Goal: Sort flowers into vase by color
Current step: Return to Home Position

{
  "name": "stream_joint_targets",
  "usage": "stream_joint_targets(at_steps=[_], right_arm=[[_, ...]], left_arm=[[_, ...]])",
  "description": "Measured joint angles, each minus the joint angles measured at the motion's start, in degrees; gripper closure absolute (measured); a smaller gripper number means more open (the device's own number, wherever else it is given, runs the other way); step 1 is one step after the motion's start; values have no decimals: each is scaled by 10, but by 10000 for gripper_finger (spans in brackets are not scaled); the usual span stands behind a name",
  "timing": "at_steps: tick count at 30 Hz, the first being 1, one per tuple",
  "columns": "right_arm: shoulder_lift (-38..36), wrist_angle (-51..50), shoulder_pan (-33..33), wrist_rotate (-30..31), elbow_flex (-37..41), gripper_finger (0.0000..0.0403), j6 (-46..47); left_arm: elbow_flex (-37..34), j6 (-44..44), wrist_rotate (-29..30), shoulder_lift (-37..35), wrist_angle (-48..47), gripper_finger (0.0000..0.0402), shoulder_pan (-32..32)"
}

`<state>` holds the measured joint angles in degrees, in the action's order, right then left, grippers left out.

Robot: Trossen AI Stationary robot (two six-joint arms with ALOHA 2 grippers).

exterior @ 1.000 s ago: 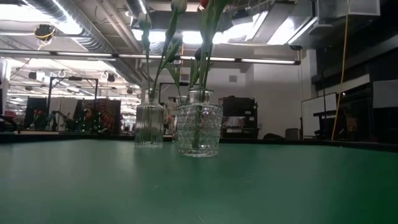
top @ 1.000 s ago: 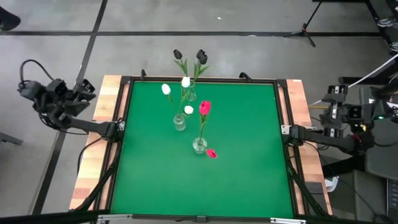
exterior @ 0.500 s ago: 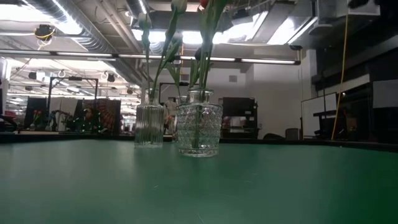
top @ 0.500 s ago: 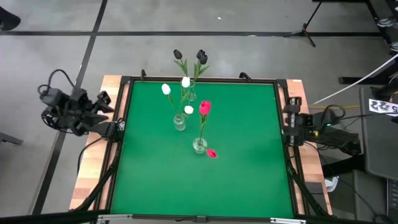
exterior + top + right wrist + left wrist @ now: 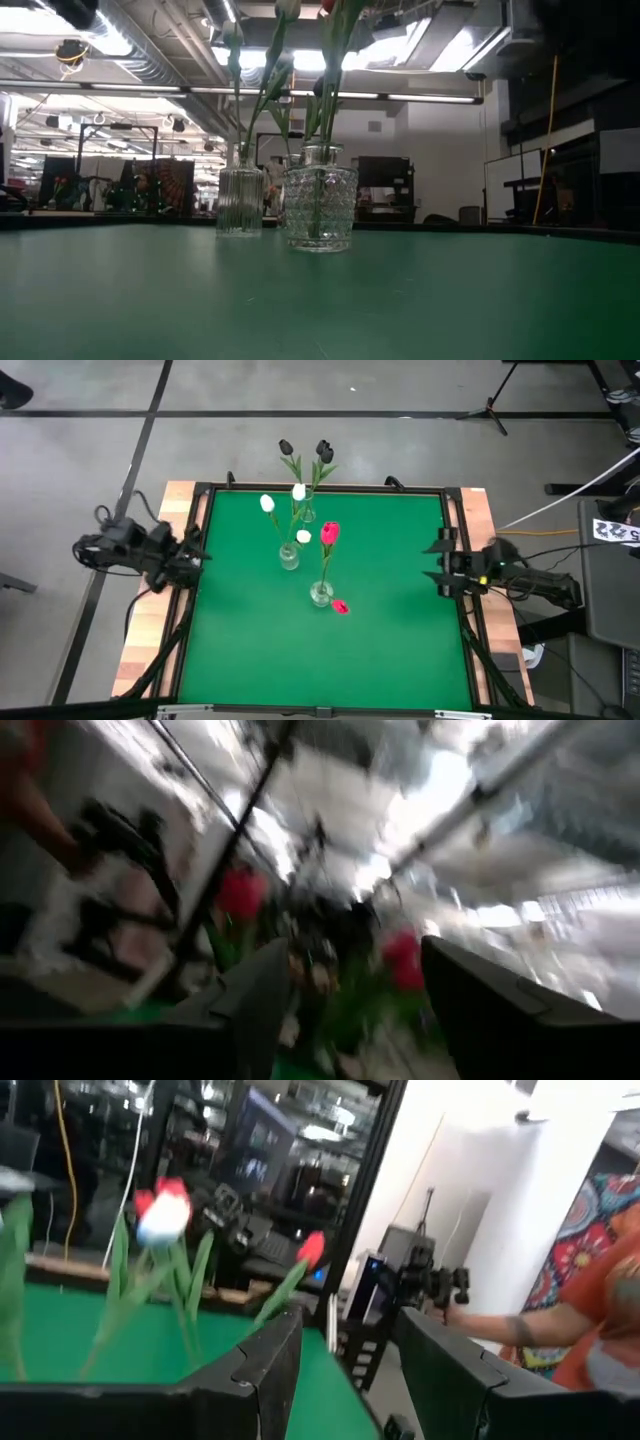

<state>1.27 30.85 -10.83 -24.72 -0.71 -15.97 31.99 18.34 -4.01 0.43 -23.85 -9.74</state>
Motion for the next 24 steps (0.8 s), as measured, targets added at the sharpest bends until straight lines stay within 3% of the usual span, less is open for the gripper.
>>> stream_joint_targets(at_steps=[6, 14, 21, 24], right_arm=[[1, -131, 0, 130, 1, 175, -22], [1, -144, 0, 122, 1, 175, -40], [1, -161, 0, 122, 2, 175, -39], [1, -163, 0, 122, 2, 175, -41]], left_arm=[[-89, 30, -9, 0, 58, 239, 0], [-173, 29, -26, 0, 97, 239, 0], [-305, 42, -28, 0, 281, 239, 0], [-316, 67, -20, 2, 261, 239, 0]])
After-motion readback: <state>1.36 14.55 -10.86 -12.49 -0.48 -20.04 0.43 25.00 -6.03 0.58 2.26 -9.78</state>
